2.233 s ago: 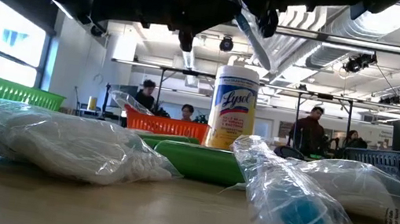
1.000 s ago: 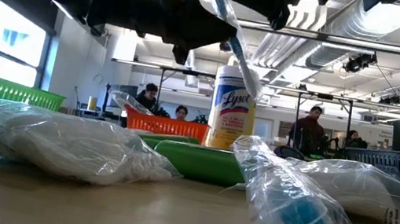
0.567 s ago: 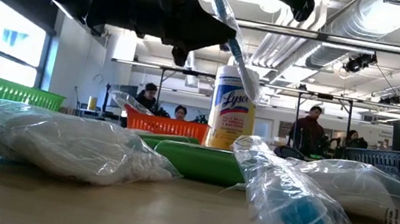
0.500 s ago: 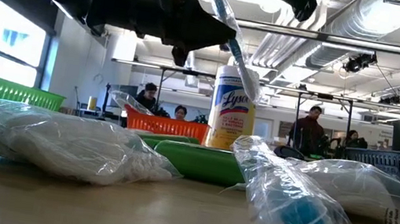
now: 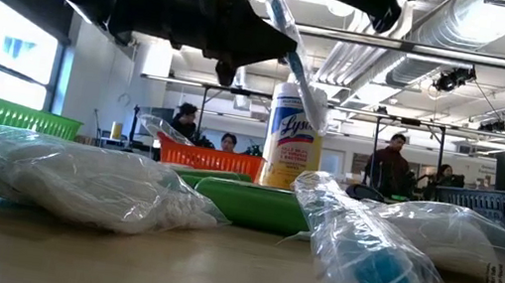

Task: Pick & Place Travel size toiletries
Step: Put the blue toothbrush into the green bin

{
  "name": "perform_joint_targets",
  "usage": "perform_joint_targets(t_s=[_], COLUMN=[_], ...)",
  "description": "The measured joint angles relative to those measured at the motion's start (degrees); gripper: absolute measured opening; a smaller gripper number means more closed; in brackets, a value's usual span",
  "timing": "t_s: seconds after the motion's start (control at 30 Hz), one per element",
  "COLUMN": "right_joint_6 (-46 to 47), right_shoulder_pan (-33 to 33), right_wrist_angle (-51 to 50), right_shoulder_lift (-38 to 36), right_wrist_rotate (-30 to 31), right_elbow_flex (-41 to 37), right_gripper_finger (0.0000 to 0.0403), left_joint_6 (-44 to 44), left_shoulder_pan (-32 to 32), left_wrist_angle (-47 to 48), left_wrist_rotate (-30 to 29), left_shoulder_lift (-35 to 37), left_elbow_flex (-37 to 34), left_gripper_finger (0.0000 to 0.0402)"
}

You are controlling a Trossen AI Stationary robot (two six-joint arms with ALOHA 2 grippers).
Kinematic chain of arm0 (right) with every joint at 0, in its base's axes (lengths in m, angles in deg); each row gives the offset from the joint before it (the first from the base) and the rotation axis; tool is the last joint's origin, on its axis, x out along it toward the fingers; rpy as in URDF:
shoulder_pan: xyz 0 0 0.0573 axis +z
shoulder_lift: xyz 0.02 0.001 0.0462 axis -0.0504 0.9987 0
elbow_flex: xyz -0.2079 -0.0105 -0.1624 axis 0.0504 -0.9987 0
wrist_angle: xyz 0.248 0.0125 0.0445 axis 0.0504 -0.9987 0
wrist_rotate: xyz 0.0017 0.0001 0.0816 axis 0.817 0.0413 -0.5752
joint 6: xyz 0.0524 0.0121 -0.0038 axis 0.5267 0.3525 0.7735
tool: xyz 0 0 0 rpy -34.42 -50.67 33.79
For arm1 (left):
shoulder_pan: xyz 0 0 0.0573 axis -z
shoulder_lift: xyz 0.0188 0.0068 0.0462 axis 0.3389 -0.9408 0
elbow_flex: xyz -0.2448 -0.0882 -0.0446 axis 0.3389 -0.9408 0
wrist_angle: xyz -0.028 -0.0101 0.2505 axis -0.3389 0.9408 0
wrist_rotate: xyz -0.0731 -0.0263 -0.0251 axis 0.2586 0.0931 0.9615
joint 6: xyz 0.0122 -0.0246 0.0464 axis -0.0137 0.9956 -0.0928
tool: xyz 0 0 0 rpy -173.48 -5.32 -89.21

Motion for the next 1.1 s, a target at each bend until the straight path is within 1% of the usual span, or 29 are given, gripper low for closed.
perform_joint_targets(t_s=[0.1, 0.2, 0.37, 0.57, 0.7, 0.77, 0.97, 1.1], right_joint_6=[0.0, 0.0, 0.0, 0.0, 0.0, 0.0, 0.0, 0.0], right_shoulder_pan=[0.0, 0.0, 0.0, 0.0, 0.0, 0.0, 0.0, 0.0], right_wrist_angle=[0.0, -0.1, -0.4, -2.1, -2.6, -2.5, -2.2, -2.0], right_shoulder_lift=[0.0, 0.0, 0.0, 0.0, 0.0, 0.0, 0.0, 0.0], right_wrist_rotate=[0.0, 0.0, 0.1, 0.1, 0.1, 0.1, 0.1, 0.1], right_elbow_flex=[0.0, 0.0, 0.0, 0.0, 0.0, 0.0, 0.0, 0.0], right_gripper_finger=[0.0243, 0.0243, 0.0243, 0.0243, 0.0243, 0.0243, 0.0243, 0.0243], left_joint_6=[0.0, -0.1, 0.0, 0.3, 1.6, 2.2, 11.1, 15.0], left_shoulder_pan=[0.0, 0.0, 0.0, 0.0, 1.2, 1.7, 1.5, 1.5], left_wrist_angle=[3.0, 9.3, 16.9, 32.8, 41.2, 45.7, 61.9, 68.2], left_wrist_rotate=[0.0, 0.0, 0.0, -0.3, -3.2, -3.2, -3.0, -3.6], left_shoulder_lift=[2.1, 5.4, 11.5, 21.2, 26.5, 29.0, 40.3, 47.5], left_elbow_flex=[0.0, 0.0, 0.0, 0.0, 0.0, -0.2, 0.0, 0.0], left_gripper_finger=[0.0019, 0.0019, 0.0019, 0.0019, 0.0019, 0.0019, 0.0019, 0.0019])
